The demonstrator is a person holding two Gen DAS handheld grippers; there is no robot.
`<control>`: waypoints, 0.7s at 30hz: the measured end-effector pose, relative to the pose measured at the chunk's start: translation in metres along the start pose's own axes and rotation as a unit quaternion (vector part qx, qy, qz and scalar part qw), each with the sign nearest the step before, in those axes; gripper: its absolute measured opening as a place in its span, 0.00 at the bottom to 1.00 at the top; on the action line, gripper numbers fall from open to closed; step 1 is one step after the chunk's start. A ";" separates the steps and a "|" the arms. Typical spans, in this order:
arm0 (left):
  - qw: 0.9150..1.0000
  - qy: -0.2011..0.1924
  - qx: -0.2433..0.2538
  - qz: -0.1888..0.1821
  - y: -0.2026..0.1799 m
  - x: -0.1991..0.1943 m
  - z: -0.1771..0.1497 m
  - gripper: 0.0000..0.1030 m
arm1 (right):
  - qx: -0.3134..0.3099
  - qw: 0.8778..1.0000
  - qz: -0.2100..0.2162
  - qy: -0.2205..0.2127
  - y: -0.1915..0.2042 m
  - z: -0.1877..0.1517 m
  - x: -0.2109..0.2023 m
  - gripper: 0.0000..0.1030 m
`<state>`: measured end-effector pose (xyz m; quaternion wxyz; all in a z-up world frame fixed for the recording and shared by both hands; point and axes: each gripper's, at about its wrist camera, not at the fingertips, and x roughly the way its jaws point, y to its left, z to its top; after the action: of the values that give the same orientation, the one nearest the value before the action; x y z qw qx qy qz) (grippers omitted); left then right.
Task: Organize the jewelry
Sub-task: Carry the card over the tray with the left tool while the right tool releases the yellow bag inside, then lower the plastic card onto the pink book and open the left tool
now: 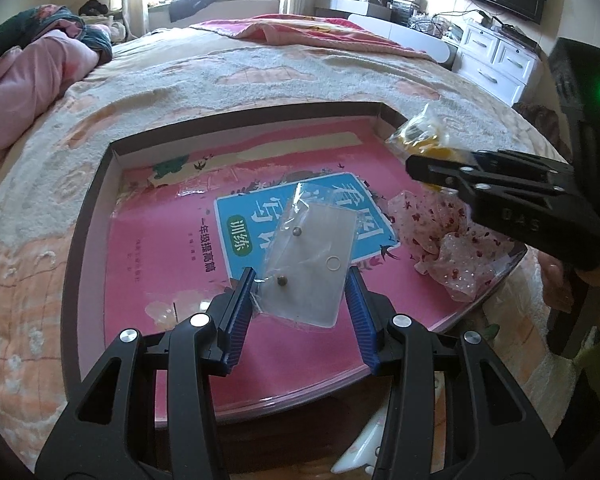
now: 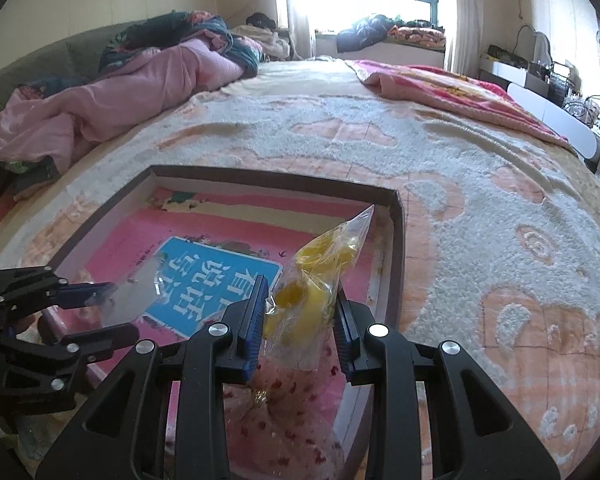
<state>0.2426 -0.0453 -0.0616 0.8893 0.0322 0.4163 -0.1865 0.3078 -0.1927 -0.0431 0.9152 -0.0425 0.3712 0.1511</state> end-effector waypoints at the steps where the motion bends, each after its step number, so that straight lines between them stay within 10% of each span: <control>1: 1.000 0.001 -0.002 0.000 0.001 0.001 -0.001 0.36 | -0.001 1.000 -0.001 0.003 0.000 0.000 0.003 0.28; 21: 1.000 0.004 -0.016 -0.002 0.006 0.005 -0.003 0.38 | 0.032 0.999 0.009 0.007 -0.009 -0.008 -0.001 0.40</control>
<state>0.2458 -0.0407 -0.0677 0.8877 0.0181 0.4227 -0.1818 0.3049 -0.2029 -0.0486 0.9119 -0.0109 0.3829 0.1475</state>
